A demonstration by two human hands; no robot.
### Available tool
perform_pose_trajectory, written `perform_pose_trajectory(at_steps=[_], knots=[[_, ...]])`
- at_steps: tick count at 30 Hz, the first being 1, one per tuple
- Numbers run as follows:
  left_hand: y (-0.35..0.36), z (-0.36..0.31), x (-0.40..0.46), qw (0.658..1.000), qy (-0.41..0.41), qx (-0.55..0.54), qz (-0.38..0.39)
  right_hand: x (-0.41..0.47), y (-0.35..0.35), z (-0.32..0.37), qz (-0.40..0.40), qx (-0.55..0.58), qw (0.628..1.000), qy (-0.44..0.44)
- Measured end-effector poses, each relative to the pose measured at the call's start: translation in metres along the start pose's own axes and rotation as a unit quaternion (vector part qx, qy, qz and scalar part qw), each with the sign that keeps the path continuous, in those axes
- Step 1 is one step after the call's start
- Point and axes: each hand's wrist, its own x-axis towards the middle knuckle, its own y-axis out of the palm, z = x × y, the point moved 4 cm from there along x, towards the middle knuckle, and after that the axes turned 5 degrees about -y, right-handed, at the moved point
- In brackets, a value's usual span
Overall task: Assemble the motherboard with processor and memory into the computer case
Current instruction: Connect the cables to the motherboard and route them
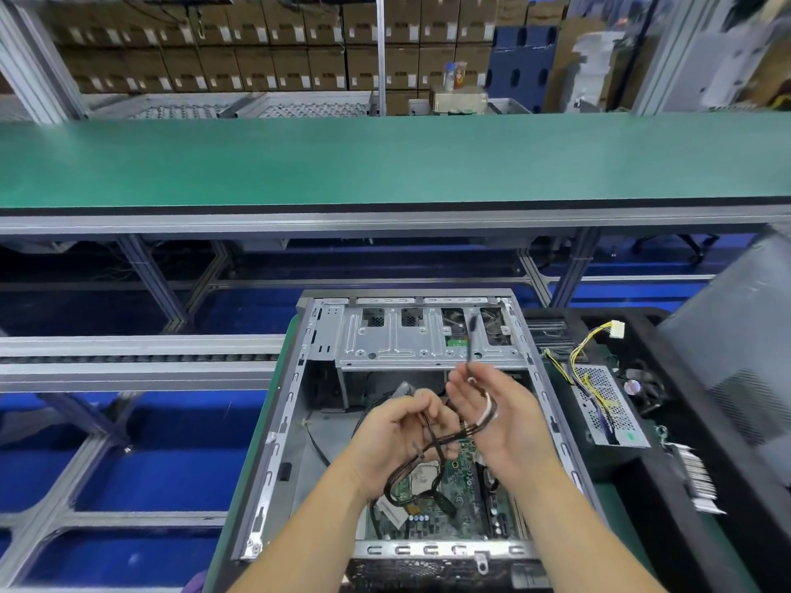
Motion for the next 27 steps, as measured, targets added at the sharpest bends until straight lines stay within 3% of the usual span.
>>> perform_pose_trajectory(at_steps=[2, 4, 7, 10, 12, 15, 17, 19, 21, 23, 24, 27], knots=[[-0.005, 0.0, 0.004, 0.996, 0.015, 0.061, -0.061, 0.008, 0.006, 0.02, 0.0, 0.025, 0.999, -0.039], [-0.018, -0.005, 0.006, 0.978, 0.062, 0.081, -0.182, 0.017, 0.011, 0.047, -0.013, 0.026, 0.995, -0.093], [-0.043, -0.015, 0.006, 0.943, 0.143, -0.045, -0.297, 0.029, 0.005, 0.083, -0.054, -0.021, 0.987, -0.151], [-0.048, -0.018, 0.005, 0.939, 0.168, -0.131, -0.271, 0.031, -0.002, 0.089, -0.086, -0.076, 0.982, -0.152], [-0.044, -0.016, 0.007, 0.946, 0.155, -0.125, -0.255, 0.028, 0.005, 0.077, -0.082, -0.135, 0.978, -0.137], [-0.039, -0.015, 0.007, 0.948, 0.125, 0.063, -0.286, 0.025, 0.009, 0.061, -0.104, -0.333, 0.922, -0.169], [-0.034, -0.013, 0.007, 0.952, 0.119, 0.142, -0.245, 0.027, 0.008, 0.052, -0.105, -0.411, 0.888, -0.179], [-0.029, -0.013, 0.004, 0.974, 0.126, 0.057, -0.178, 0.029, 0.001, 0.046, -0.123, -0.417, 0.884, -0.172], [-0.034, -0.019, 0.001, 0.973, 0.148, -0.117, -0.134, 0.028, -0.009, 0.052, -0.164, -0.383, 0.89, -0.186], [-0.05, -0.026, -0.005, 0.955, 0.15, -0.188, -0.17, 0.023, -0.02, 0.067, -0.194, -0.349, 0.889, -0.224], [-0.059, -0.029, -0.008, 0.955, 0.131, -0.153, -0.217, 0.022, -0.026, 0.077, -0.212, -0.336, 0.884, -0.248], [-0.076, -0.03, -0.012, 0.935, 0.053, 0.128, -0.328, 0.023, -0.042, 0.105, -0.271, -0.269, 0.875, -0.297]])
